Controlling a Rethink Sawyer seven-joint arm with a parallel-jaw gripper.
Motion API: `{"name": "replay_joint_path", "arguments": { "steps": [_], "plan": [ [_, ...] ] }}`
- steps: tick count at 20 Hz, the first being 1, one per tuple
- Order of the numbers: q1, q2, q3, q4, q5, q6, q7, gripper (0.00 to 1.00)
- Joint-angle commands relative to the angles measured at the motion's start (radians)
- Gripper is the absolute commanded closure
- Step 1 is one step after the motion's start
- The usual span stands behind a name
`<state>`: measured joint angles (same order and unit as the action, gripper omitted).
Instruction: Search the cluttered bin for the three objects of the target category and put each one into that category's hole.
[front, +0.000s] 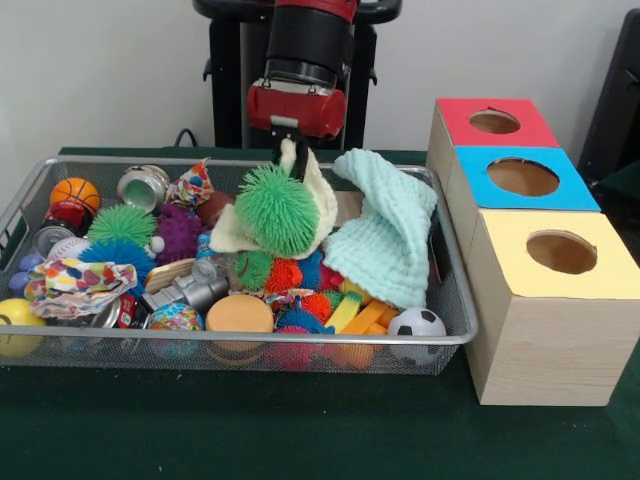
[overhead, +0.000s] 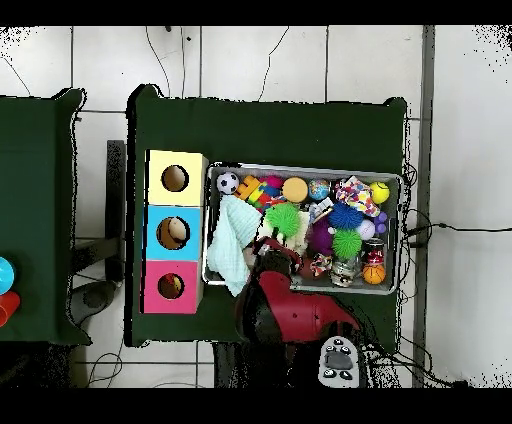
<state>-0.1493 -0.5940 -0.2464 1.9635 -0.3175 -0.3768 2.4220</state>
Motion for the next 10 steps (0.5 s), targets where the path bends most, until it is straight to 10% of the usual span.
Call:
{"name": "replay_joint_path", "arguments": {
  "steps": [1, 10],
  "plan": [
    [-0.052, -0.001, 0.003, 0.022, 0.021, 0.141, 0.069, 0.0],
    [-0.115, -0.135, 0.106, 0.066, 0.028, 0.314, 0.088, 0.0]
  ]
}}
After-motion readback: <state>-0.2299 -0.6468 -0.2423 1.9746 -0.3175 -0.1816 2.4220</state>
